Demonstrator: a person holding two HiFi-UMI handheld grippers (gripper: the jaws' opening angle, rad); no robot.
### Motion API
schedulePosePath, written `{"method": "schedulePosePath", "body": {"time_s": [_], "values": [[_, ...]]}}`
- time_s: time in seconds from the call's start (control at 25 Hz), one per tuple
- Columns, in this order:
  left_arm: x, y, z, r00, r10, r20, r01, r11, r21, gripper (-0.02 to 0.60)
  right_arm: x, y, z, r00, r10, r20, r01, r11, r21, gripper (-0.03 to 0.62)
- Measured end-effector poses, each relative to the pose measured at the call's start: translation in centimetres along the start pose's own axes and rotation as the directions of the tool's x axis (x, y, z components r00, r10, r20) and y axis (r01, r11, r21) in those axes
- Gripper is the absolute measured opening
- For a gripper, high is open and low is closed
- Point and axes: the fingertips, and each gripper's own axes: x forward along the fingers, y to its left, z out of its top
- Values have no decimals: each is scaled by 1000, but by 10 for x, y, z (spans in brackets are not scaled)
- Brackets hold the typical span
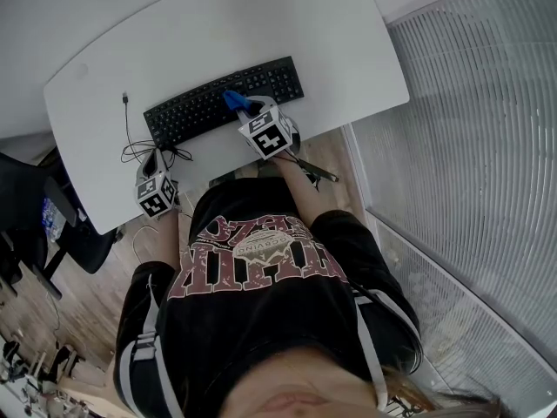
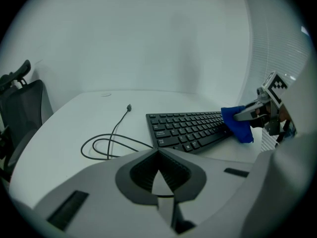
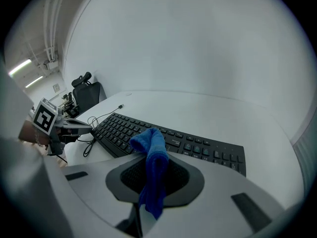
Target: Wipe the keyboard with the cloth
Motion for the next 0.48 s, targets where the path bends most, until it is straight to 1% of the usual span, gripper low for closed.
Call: {"method": "schedulePosePath", "body": {"time_s": [0.48], "values": [[1,2,-1,999,43,9,-43,999,-13,29,-14,-40,-14,998,-61,-4,61,997,42,64]]}}
